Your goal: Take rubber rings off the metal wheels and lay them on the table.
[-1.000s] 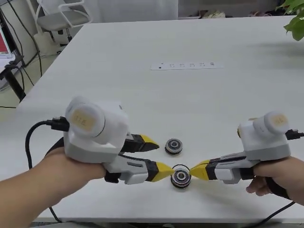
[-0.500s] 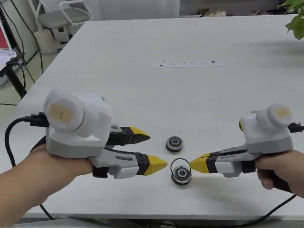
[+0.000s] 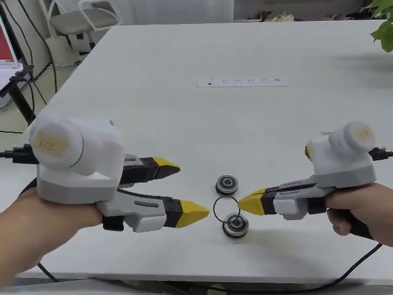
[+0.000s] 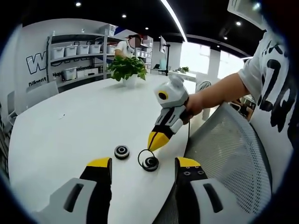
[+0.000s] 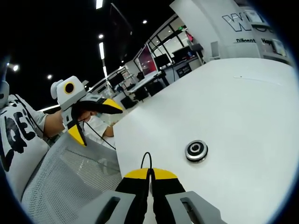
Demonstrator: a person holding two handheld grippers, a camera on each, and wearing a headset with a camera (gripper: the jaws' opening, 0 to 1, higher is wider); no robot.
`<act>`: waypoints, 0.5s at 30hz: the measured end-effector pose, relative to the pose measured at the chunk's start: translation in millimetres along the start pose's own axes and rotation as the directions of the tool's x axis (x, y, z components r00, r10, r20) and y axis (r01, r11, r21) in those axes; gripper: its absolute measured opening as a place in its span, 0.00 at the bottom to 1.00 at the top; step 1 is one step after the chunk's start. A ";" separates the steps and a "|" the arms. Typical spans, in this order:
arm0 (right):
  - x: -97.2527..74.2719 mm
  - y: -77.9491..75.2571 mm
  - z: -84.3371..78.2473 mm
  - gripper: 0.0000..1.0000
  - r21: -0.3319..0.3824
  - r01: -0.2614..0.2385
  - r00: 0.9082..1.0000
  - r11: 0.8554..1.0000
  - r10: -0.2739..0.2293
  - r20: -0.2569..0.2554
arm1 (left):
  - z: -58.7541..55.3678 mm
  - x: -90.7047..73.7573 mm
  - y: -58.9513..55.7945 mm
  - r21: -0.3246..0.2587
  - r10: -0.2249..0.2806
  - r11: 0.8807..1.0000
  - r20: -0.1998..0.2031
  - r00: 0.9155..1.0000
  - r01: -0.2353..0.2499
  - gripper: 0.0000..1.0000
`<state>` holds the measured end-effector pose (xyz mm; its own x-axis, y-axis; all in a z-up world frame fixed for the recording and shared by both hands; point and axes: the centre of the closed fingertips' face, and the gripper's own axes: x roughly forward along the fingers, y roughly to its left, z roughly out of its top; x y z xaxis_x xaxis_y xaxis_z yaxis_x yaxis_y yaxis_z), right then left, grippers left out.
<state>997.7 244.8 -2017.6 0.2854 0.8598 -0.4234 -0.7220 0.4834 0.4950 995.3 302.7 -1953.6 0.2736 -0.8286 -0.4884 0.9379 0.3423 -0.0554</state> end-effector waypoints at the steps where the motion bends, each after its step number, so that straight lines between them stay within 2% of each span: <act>1: 1.0 0.7 1.4 0.00 -0.003 -0.002 1.000 1.000 0.002 -0.001 | -0.1 -1.6 0.5 -0.002 0.003 1.000 0.002 1.000 -0.003 0.52; 10: 7.7 2.5 9.5 0.00 -0.017 -0.013 1.000 1.000 0.013 -0.003 | -1.7 -16.7 8.3 -0.021 0.036 0.999 0.020 0.999 -0.035 0.53; 15: 13.1 2.9 11.5 0.00 -0.020 -0.017 1.000 1.000 0.017 -0.008 | -7.6 -22.1 11.8 -0.034 0.051 0.998 0.015 0.999 -0.050 0.53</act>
<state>1006.6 259.4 -2013.0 0.2679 0.8666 -0.4211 -0.7390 0.4652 0.4873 998.7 328.4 -1950.1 0.3239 -0.8166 -0.4777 0.9153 0.3983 -0.0603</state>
